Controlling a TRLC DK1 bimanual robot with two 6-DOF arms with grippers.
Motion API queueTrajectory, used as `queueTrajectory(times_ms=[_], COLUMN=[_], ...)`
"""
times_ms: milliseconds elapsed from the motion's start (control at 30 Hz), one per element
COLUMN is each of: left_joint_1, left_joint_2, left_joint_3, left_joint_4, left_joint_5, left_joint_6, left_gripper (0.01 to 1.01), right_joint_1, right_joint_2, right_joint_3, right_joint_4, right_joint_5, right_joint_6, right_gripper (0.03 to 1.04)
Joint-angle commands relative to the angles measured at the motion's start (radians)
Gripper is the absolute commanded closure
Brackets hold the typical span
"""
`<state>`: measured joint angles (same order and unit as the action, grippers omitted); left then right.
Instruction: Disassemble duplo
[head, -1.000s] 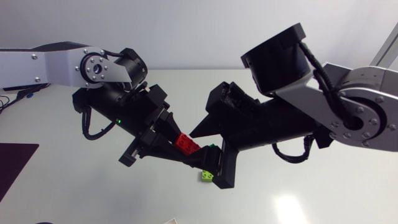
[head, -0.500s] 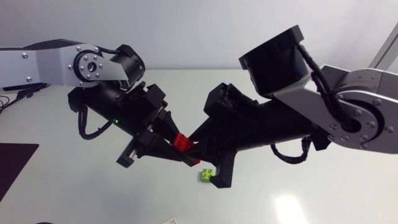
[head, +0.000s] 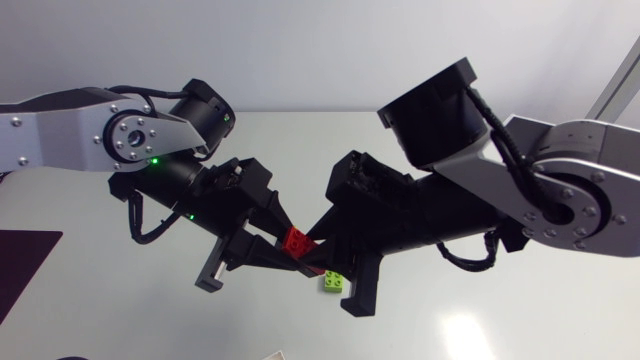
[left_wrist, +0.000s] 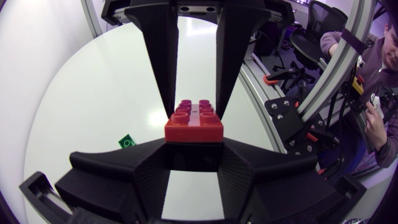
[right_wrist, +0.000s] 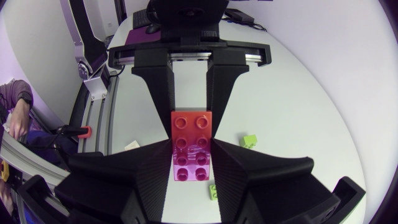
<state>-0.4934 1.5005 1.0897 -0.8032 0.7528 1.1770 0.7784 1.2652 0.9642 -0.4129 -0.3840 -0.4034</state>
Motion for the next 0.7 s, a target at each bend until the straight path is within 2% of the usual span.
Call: queueTrajectory(times_ms=[0, 300, 433, 567, 667], left_joint_1=[0.006, 0.027, 0.067, 0.148, 0.147], left_joint_2=[-0.011, -0.020, -0.020, -0.022, -0.039], left_joint_3=[-0.048, -0.074, -0.085, -0.085, -0.152], left_joint_4=[-0.002, 0.016, 0.029, 0.131, 0.205], left_joint_5=[-0.052, -0.072, -0.073, -0.087, -0.182], left_joint_6=[0.003, -0.004, -0.008, -0.151, -0.266], left_gripper=[0.754, 0.754, 0.754, 0.751, 0.749], right_joint_1=[-0.011, -0.025, -0.065, -0.125, -0.162], right_joint_2=[-0.046, -0.116, -0.121, -0.119, -0.135], right_joint_3=[-0.009, -0.018, -0.047, -0.117, -0.165], right_joint_4=[-0.015, -0.023, -0.027, -0.009, -0.001], right_joint_5=[0.010, 0.030, 0.060, 0.088, 0.088], right_joint_6=[0.015, 0.015, -0.020, -0.061, -0.066], right_gripper=[0.87, 0.87, 0.87, 0.87, 0.87])
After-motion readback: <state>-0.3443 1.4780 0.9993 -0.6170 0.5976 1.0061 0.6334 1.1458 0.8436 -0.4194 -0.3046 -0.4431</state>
